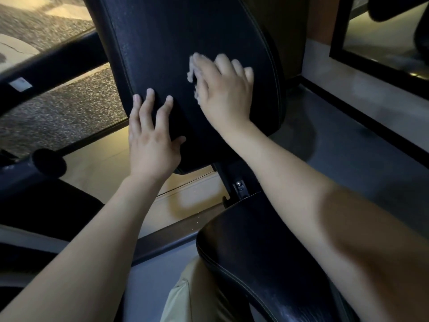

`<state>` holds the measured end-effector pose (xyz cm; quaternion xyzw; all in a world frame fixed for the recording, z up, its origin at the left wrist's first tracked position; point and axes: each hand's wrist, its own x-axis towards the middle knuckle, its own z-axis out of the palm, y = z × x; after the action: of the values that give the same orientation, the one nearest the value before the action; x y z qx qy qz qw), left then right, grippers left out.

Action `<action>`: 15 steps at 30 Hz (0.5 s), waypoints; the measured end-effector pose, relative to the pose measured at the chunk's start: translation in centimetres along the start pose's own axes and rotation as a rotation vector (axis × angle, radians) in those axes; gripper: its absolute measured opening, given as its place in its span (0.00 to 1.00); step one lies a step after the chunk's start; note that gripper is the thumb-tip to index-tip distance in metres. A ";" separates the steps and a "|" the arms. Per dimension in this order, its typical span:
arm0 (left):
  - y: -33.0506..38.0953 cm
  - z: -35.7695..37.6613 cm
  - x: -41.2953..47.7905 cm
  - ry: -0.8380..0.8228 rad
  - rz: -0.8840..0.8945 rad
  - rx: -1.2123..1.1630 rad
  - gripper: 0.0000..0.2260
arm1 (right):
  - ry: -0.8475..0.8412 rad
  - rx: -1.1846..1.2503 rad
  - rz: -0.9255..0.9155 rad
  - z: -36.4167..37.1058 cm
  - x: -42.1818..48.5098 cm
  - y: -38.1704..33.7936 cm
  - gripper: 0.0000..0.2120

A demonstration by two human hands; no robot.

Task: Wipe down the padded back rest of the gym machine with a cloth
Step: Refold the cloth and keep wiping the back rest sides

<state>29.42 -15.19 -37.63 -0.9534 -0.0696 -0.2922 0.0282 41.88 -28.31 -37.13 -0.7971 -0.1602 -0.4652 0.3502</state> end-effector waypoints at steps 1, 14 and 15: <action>-0.1 -0.1 0.0 -0.001 0.007 -0.009 0.36 | -0.002 0.016 0.029 0.1 0.3 -0.8 0.14; -1.7 -1.1 -0.6 0.045 -0.079 -0.138 0.42 | -0.032 0.114 -0.200 1.1 0.9 -3.9 0.13; -1.9 -1.2 -0.5 0.043 -0.081 -0.144 0.42 | -0.069 0.141 -0.347 1.2 -0.1 -4.2 0.13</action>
<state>28.05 -13.49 -36.92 -0.9429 -0.0865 -0.3177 -0.0507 40.11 -24.49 -35.91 -0.7464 -0.3393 -0.4786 0.3141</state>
